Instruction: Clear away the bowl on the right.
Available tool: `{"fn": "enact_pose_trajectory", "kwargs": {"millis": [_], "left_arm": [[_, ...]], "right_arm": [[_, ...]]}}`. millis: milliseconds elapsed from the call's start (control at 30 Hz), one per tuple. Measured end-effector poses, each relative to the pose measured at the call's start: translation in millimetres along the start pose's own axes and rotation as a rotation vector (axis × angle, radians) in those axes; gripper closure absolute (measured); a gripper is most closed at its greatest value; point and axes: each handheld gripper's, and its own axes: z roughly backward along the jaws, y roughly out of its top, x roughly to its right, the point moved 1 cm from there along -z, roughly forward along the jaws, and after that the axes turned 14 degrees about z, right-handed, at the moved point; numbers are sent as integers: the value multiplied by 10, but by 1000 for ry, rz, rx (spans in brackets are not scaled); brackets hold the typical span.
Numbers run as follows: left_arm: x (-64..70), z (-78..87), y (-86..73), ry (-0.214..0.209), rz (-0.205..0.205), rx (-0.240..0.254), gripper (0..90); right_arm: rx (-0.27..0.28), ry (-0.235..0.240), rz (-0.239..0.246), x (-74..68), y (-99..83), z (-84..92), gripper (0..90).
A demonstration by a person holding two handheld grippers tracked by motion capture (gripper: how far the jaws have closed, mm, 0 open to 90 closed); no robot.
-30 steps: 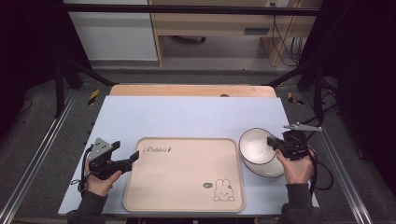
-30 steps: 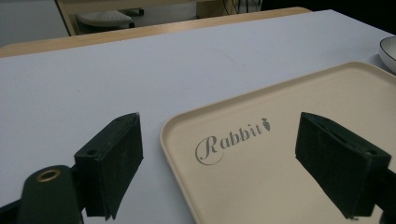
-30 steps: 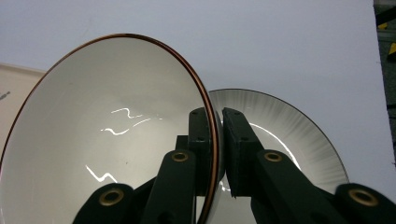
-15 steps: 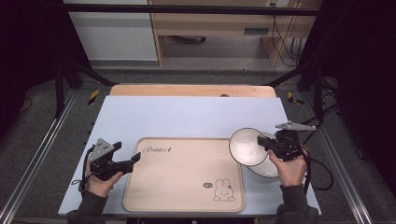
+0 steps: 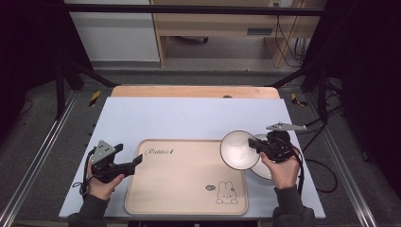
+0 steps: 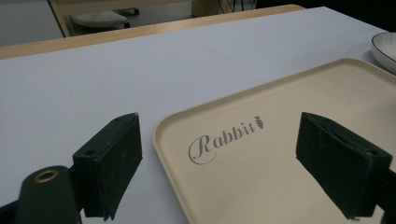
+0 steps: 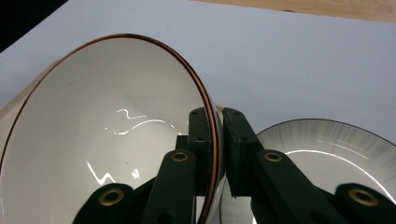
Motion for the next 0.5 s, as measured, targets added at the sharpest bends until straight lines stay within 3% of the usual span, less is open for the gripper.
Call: {"fn": "enact_pose_trajectory", "kwargs": {"millis": [500], "left_arm": [[-4,40,25,-1,11,18,140]], "right_arm": [[11,35,39,-142,165,-131,822]]}}
